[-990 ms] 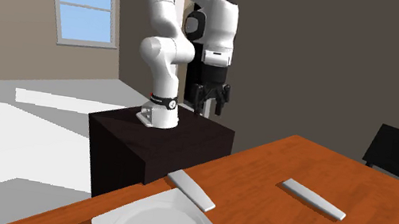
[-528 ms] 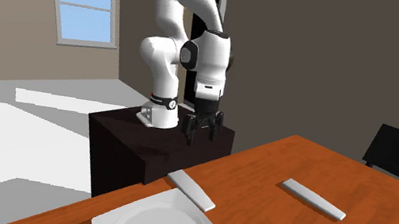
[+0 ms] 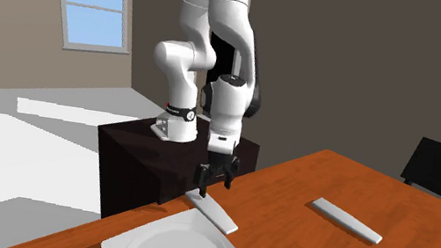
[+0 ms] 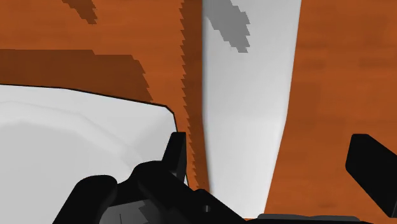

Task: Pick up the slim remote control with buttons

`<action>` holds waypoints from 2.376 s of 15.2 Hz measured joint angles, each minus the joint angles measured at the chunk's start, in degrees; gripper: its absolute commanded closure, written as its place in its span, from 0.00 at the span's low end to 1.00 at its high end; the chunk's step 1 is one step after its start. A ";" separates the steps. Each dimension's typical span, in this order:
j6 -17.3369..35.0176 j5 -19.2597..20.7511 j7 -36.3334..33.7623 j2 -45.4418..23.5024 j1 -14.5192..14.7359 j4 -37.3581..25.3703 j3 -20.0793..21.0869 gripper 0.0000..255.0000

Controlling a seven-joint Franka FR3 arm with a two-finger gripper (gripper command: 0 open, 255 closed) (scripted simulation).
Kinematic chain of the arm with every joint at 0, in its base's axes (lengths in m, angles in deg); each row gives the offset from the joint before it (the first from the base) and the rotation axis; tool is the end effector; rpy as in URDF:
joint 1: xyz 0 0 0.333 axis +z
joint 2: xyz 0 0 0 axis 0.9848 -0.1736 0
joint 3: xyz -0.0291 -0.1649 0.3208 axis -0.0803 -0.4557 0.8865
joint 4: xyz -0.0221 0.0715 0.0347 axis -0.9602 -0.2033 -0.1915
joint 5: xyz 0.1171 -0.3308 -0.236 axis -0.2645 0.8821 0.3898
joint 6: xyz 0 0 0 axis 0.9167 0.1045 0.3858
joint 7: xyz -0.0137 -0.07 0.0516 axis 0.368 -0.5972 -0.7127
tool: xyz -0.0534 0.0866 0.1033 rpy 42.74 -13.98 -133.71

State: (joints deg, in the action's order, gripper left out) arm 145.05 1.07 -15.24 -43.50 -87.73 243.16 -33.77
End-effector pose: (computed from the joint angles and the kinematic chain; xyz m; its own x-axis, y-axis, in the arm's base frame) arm 0.3868 -0.1393 0.1175 0.9926 -0.1216 -0.0035 -0.1216 -0.9925 0.0112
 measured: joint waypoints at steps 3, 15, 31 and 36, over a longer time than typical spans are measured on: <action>3.56 -2.82 2.34 -5.72 -3.63 -2.00 3.80 0.00; 8.66 -4.14 3.80 -13.43 -7.67 -4.90 7.82 1.00; 1.02 -1.76 1.64 -2.64 -1.80 -1.36 1.48 1.00; -2.80 1.36 -0.75 2.51 1.32 0.01 -2.38 1.00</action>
